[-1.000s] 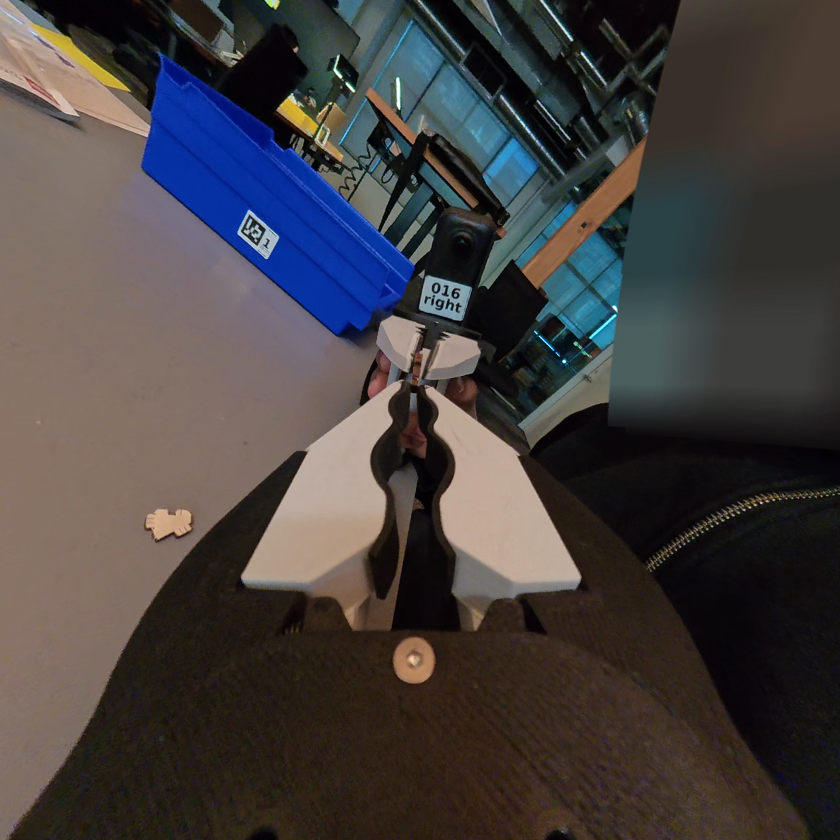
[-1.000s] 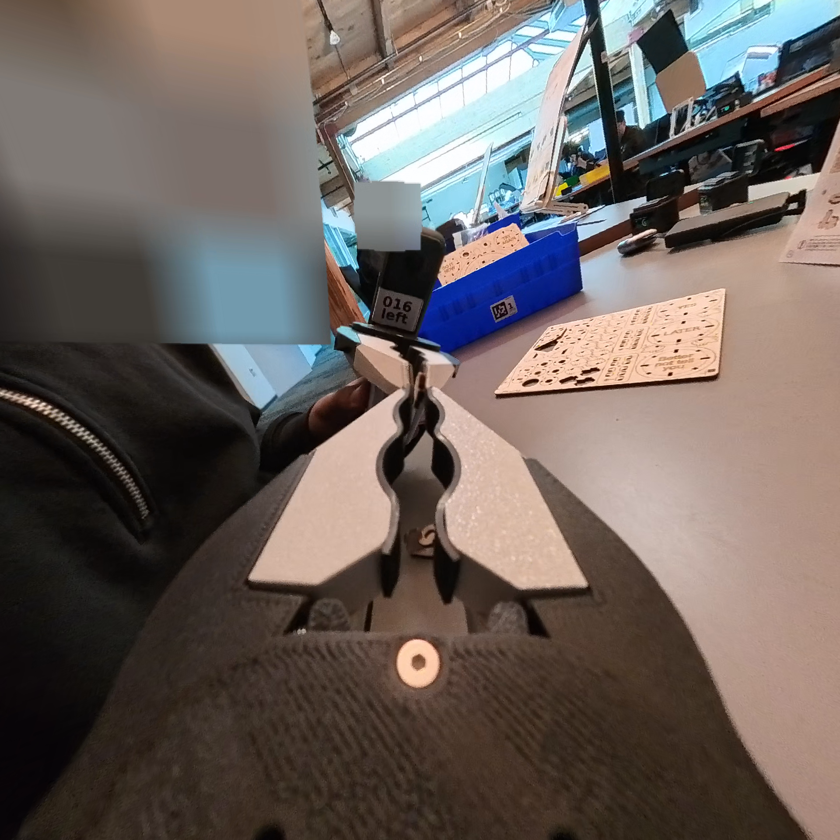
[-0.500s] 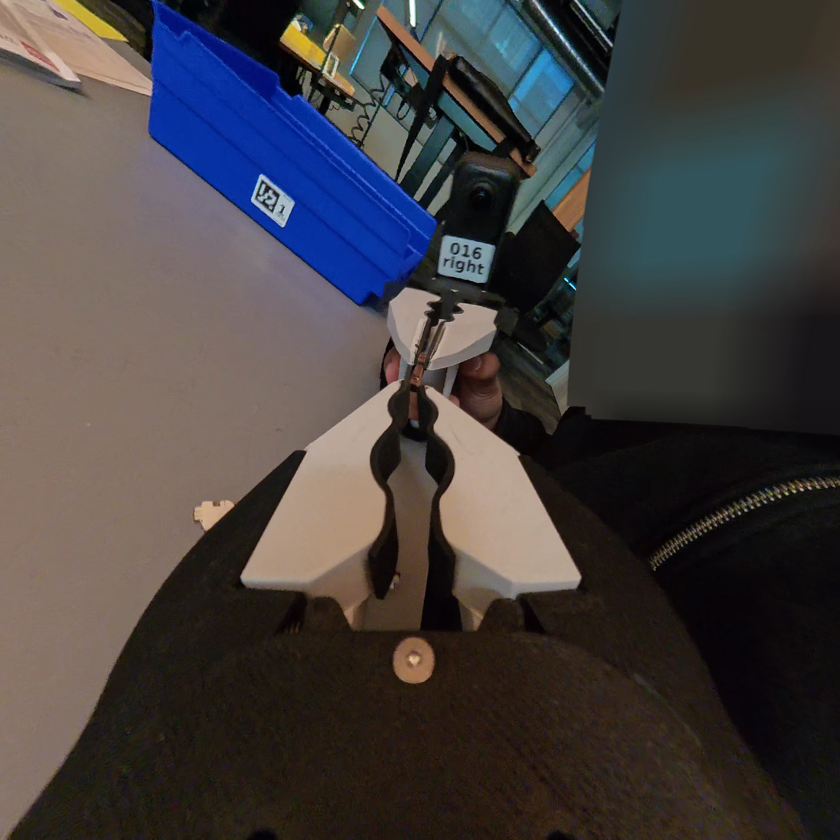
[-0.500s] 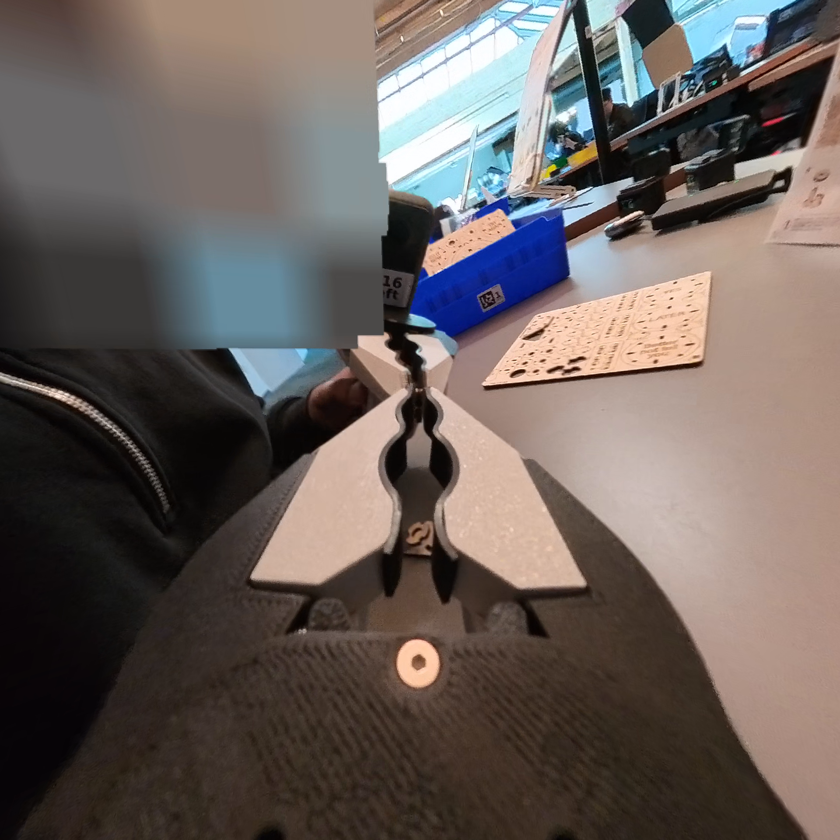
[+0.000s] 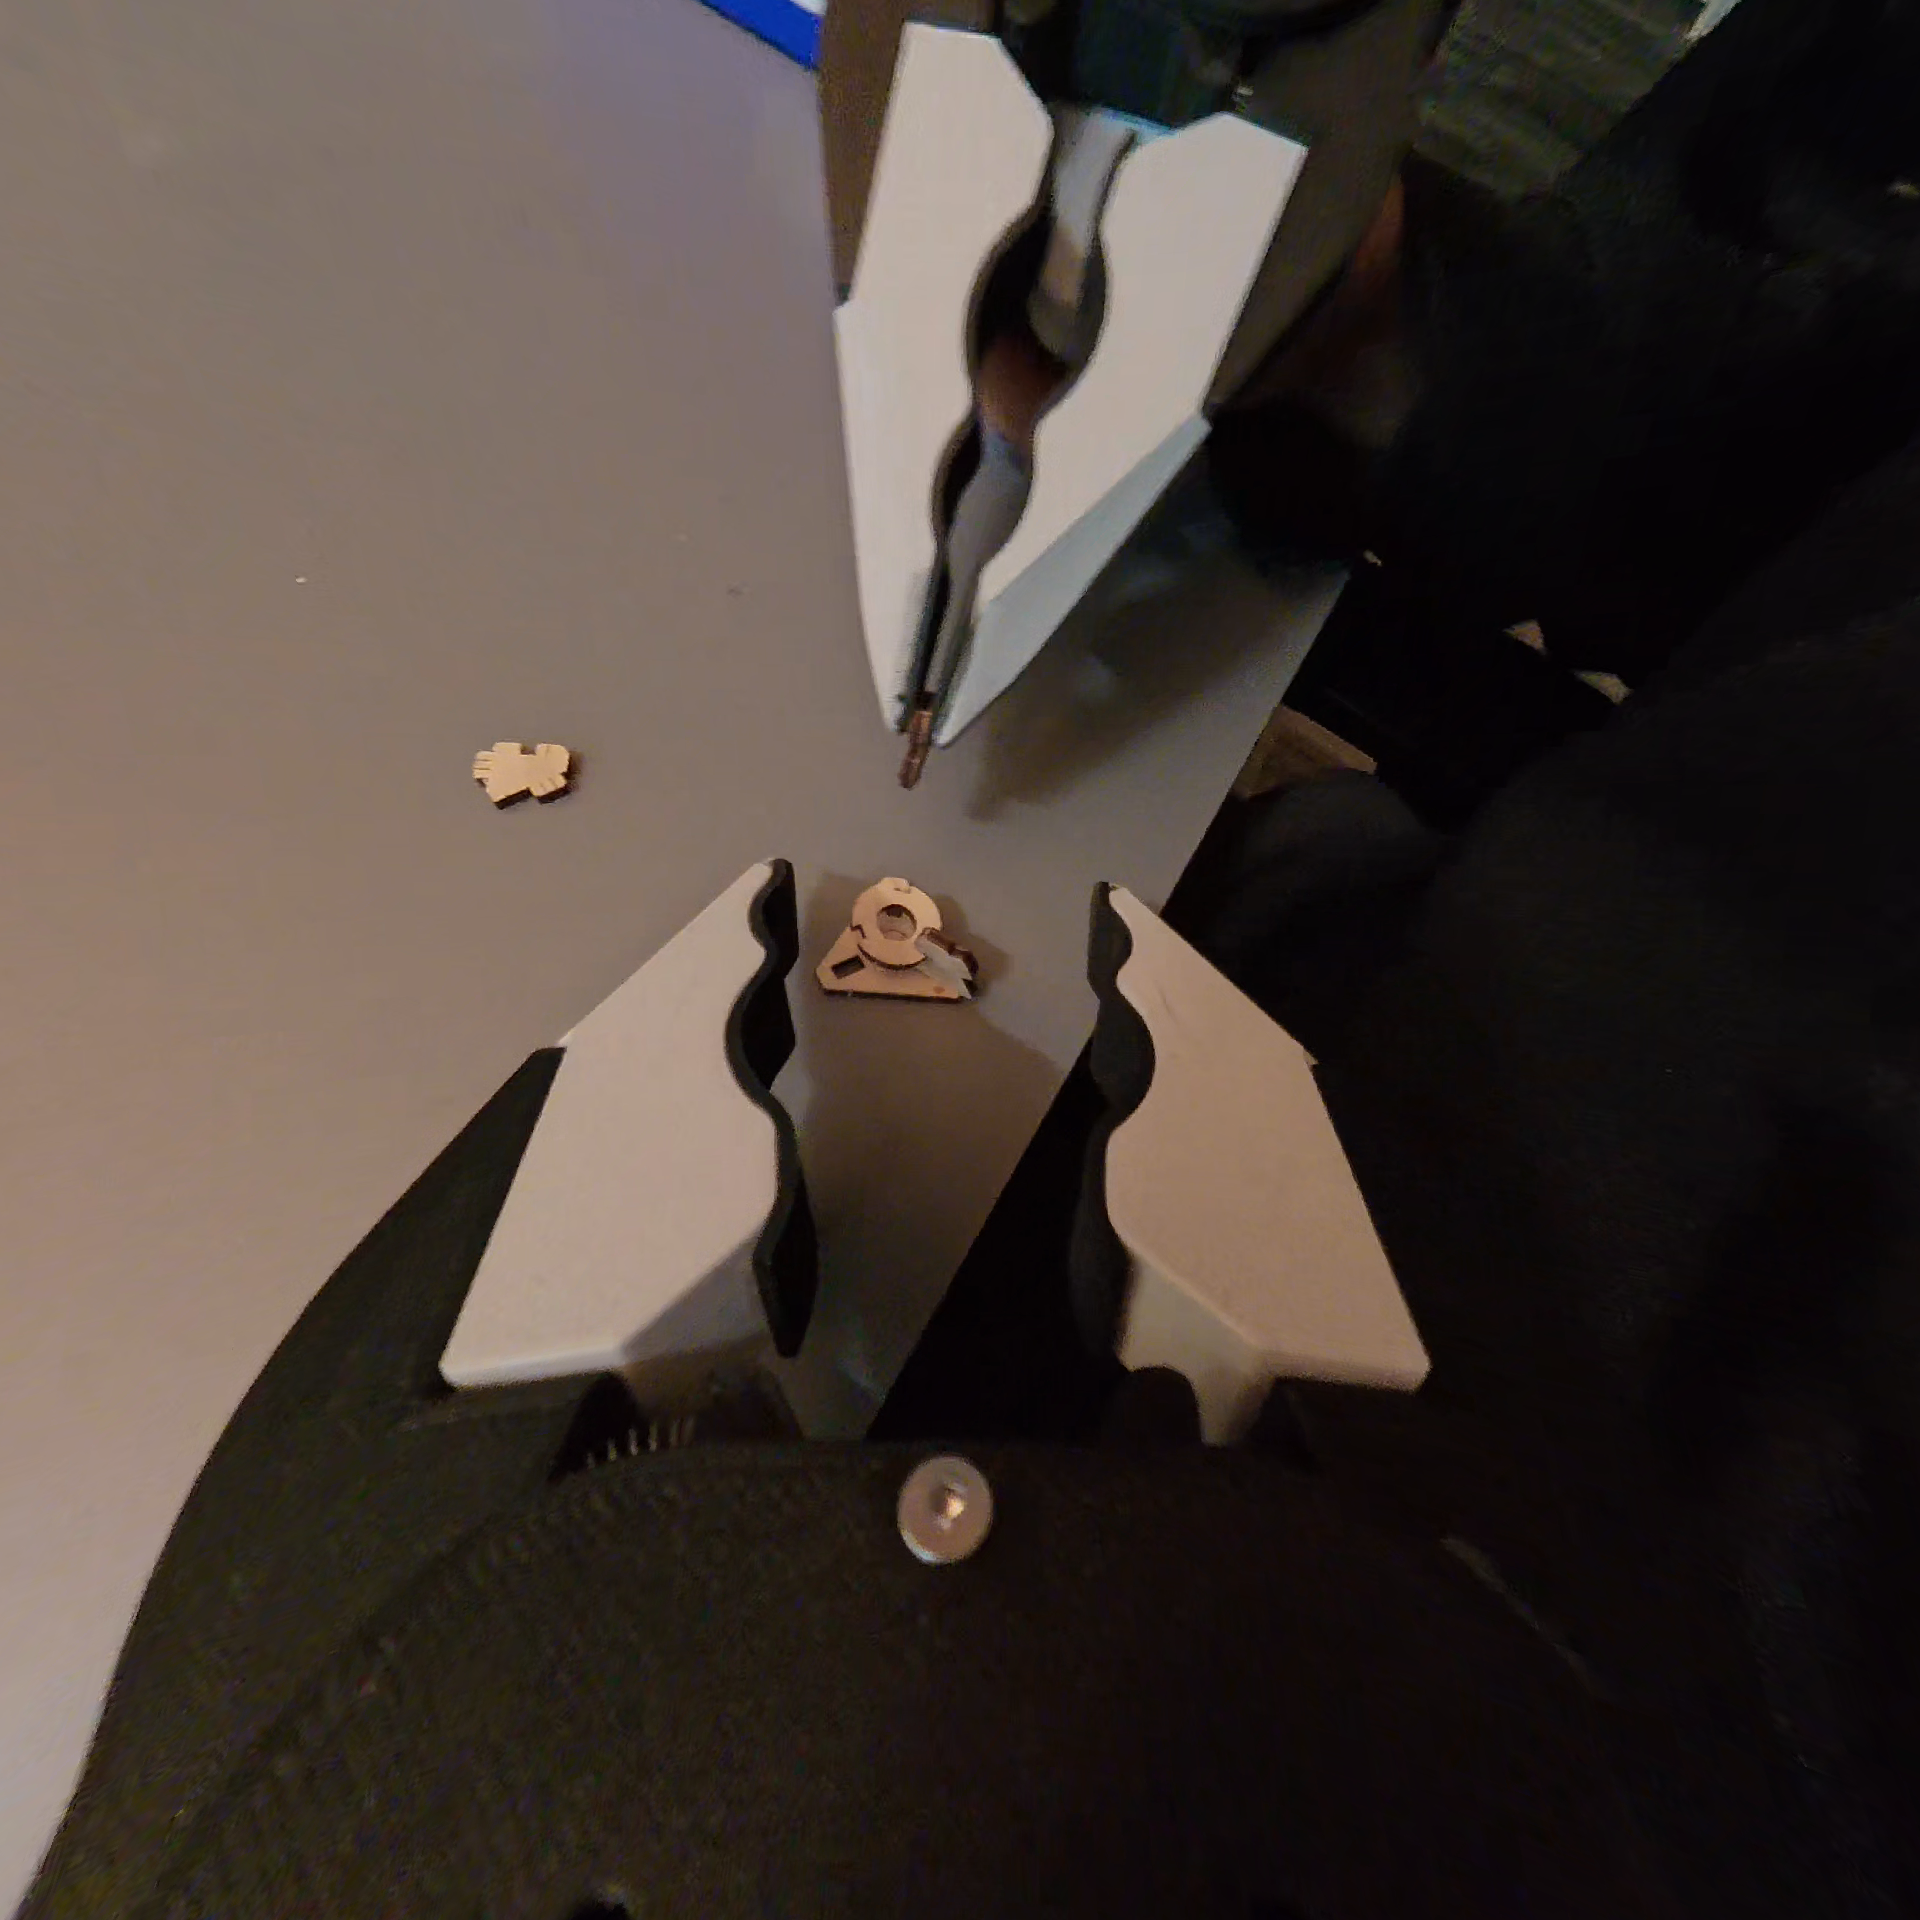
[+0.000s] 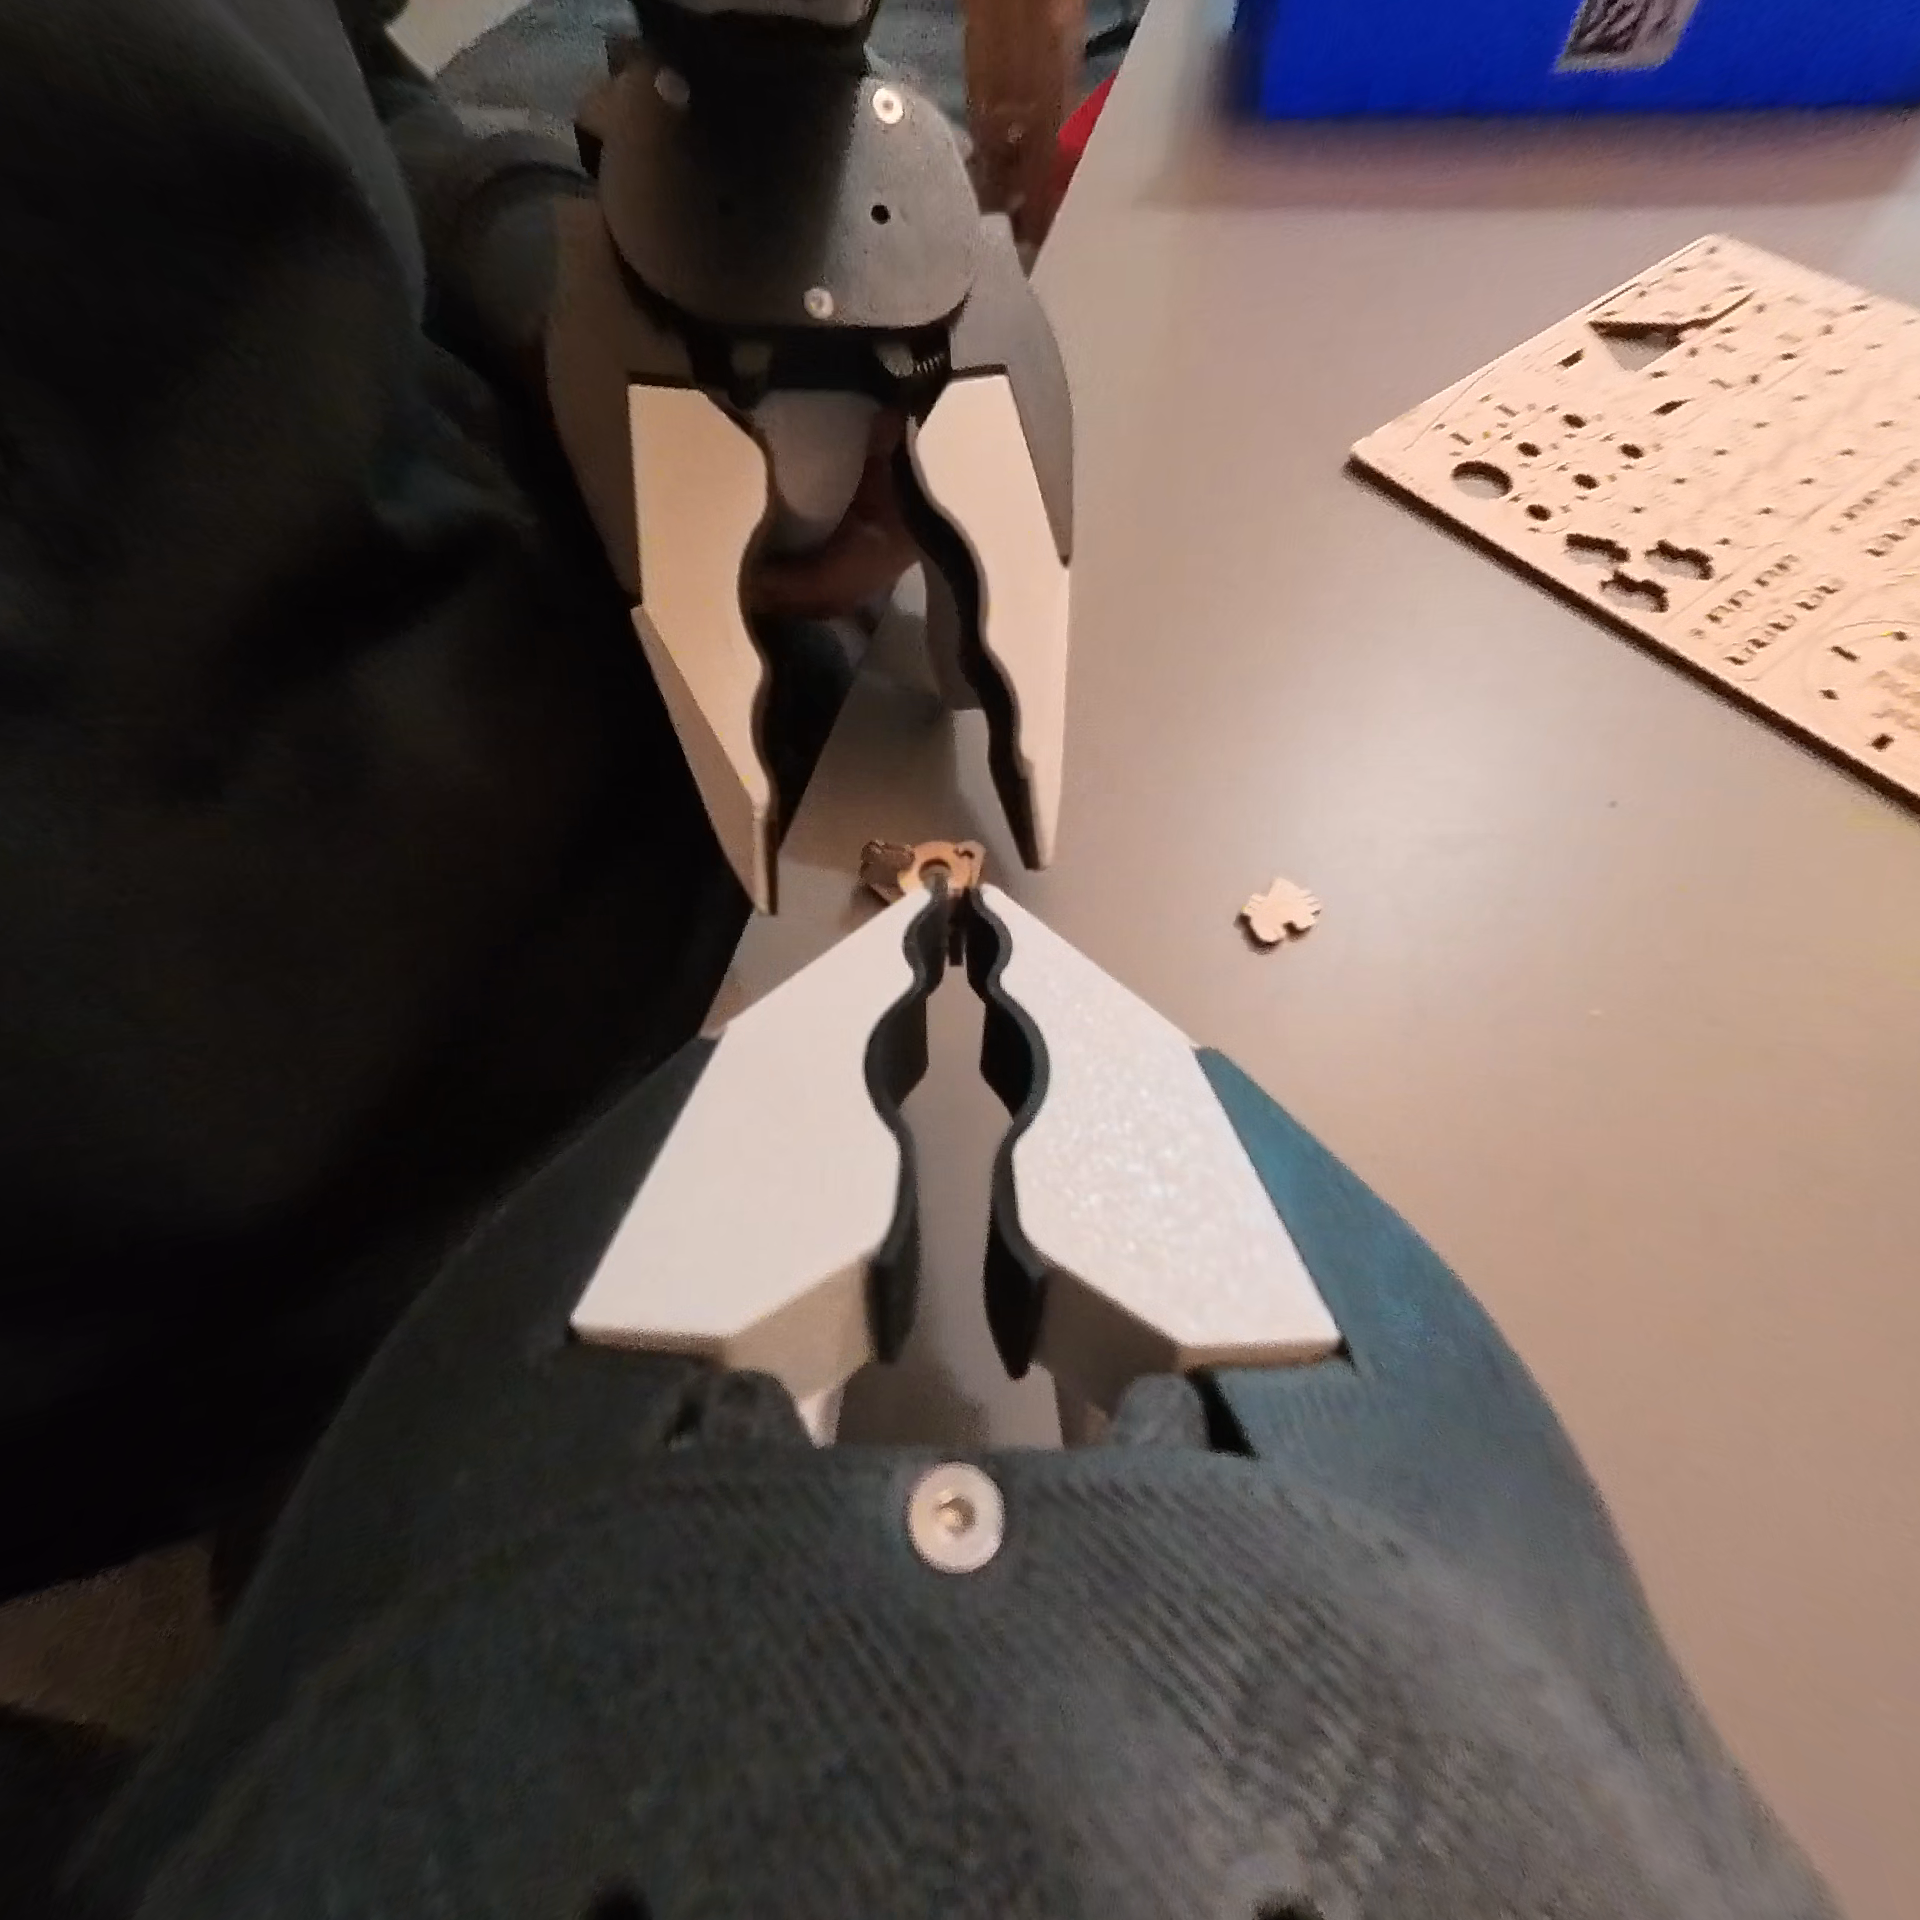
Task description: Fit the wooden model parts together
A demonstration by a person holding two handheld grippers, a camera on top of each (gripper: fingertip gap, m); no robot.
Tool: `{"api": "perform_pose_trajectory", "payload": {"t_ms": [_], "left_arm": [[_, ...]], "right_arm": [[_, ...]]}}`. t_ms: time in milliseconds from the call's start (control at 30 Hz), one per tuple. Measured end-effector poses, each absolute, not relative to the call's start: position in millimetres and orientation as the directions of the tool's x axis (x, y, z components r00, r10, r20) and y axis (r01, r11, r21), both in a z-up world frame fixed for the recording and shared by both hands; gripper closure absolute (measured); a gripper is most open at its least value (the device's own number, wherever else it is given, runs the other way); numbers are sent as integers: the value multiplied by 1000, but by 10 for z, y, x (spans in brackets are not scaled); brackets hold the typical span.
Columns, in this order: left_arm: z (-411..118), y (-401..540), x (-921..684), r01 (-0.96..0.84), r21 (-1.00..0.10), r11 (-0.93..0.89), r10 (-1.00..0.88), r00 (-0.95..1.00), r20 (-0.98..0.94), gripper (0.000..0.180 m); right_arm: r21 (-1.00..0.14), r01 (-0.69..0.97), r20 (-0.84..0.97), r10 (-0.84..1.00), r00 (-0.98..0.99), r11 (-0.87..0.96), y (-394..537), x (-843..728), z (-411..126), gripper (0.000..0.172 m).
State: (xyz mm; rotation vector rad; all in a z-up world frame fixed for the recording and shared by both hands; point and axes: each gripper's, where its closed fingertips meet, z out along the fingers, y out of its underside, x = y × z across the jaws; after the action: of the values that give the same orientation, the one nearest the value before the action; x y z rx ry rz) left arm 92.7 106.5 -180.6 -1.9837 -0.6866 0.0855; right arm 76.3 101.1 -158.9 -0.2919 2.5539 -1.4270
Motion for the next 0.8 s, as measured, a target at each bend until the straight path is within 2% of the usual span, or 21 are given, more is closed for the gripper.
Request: {"api": "perform_pose_trajectory", "payload": {"t_ms": [200, 333, 800], "left_arm": [[-1748, 1041, 964, 337, -895, -293, 469, 866, 173, 126], [-1712, 1012, 974, 279, -926, -254, 475, 870, 132, 128], [-1794, 947, 979, 417, -836, -356, 419, 871, 256, 136]], "right_arm": [[-834, -91, -175, -419, -891, 544, 986, 803, -1590, 171], [-807, -101, -179, -404, -897, 581, 991, 809, -1715, 171], [-781, -85, -224, -404, -887, 619, 926, 864, -1807, 171]]}}
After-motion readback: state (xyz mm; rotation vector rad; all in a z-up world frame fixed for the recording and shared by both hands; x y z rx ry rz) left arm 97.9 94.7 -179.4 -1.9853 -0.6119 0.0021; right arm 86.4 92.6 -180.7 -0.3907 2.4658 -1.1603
